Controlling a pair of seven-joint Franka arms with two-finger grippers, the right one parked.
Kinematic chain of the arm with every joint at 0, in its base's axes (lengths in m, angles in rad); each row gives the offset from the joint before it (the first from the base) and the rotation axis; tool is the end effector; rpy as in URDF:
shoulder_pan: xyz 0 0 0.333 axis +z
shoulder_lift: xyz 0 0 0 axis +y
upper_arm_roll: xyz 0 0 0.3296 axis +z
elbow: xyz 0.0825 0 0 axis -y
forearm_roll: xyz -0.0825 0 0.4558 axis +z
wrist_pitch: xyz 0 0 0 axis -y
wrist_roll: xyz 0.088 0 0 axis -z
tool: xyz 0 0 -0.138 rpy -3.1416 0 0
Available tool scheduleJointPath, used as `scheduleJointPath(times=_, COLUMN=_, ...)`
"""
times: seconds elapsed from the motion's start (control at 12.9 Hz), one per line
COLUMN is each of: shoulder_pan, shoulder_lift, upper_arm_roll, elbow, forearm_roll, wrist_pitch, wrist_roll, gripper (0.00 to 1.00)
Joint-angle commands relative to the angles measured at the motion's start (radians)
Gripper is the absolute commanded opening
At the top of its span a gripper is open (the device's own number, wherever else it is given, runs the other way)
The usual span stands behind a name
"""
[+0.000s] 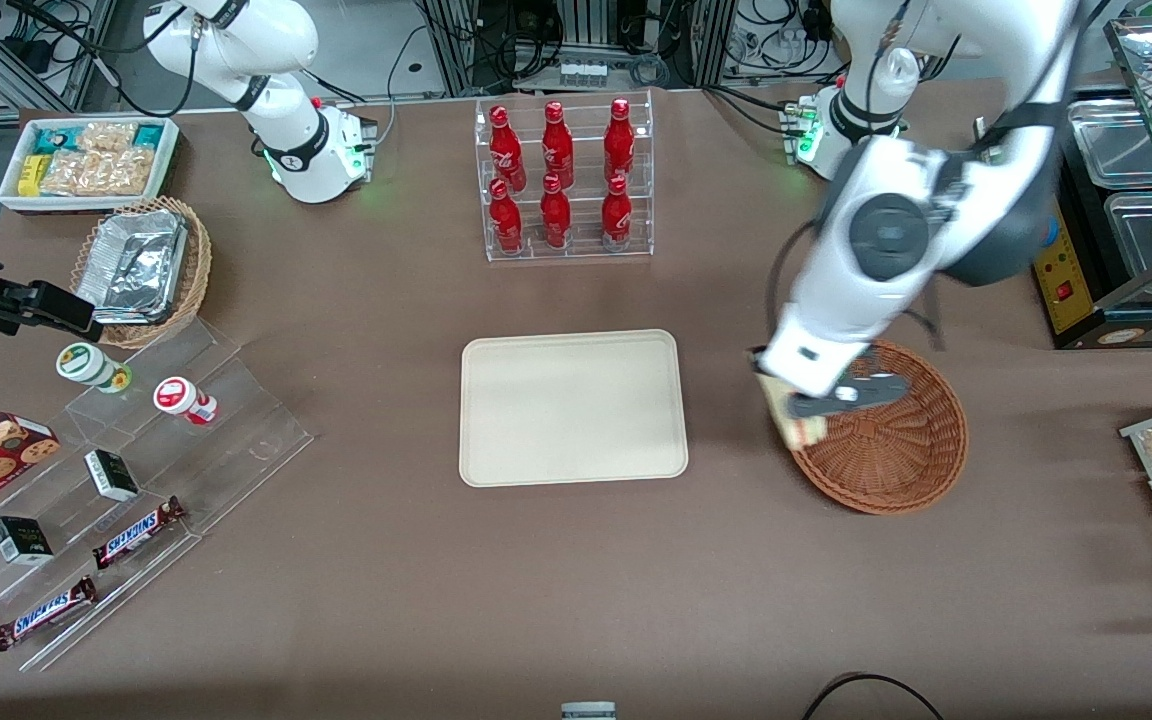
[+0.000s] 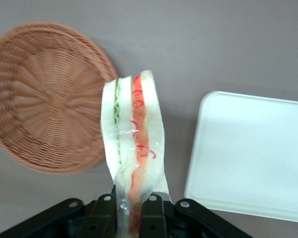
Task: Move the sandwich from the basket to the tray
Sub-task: 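Lift the sandwich out of the basket and carry it over the tray, then lower the sandwich onto the cream tray with the left gripper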
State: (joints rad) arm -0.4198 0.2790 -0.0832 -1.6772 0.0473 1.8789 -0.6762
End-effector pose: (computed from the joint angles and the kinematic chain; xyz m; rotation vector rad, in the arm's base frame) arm 0.6178 -0.3303 0.3885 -3.0706 -0.2453 0.0792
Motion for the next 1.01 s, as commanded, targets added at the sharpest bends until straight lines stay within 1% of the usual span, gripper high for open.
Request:
scheduleJointPath(times=0.0, shoulder_pan=-0.111, shoulder_lift=0.149, upper_arm_roll=0.014, elbow=0.167, forearm_roll=0.002, wrist_pitch=-0.023, wrist_roll=-0.075, gripper=0.0)
scheduleJointPath(times=0.08, shoulder_pan=-0.156, shoulder_lift=0.184, upper_arm_roll=0.014, elbow=0.197, forearm_roll=-0.003, wrist_pitch=-0.02, wrist_roll=-0.071, gripper=0.0)
scheduleJointPath(times=0.23, shoulder_pan=-0.209, shoulder_lift=0.255, upper_arm_roll=0.013, elbow=0.258, forearm_roll=-0.003, wrist_pitch=-0.012, wrist_roll=-0.036, gripper=0.0)
scheduleJointPath(times=0.39, shoulder_pan=-0.267, shoulder_lift=0.308, upper_arm_roll=0.013, elbow=0.278, forearm_roll=-0.004, wrist_pitch=0.049, wrist_roll=0.021, gripper=0.0)
scheduleJointPath(times=0.54, shoulder_pan=-0.293, shoulder_lift=0.354, upper_arm_roll=0.008, elbow=0.292, forearm_roll=-0.004, wrist_pitch=0.118, wrist_roll=0.02, gripper=0.0)
scheduleJointPath(times=0.7, shoulder_pan=-0.318, shoulder_lift=0.4, upper_arm_roll=0.008, elbow=0.292, forearm_roll=-0.004, wrist_pitch=0.225, wrist_roll=0.02, gripper=0.0)
scheduleJointPath(times=0.93, shoulder_pan=-0.339, shoulder_lift=0.443, upper_arm_roll=0.008, elbow=0.292, forearm_roll=0.0, wrist_pitch=0.252, wrist_roll=0.027, gripper=0.0)
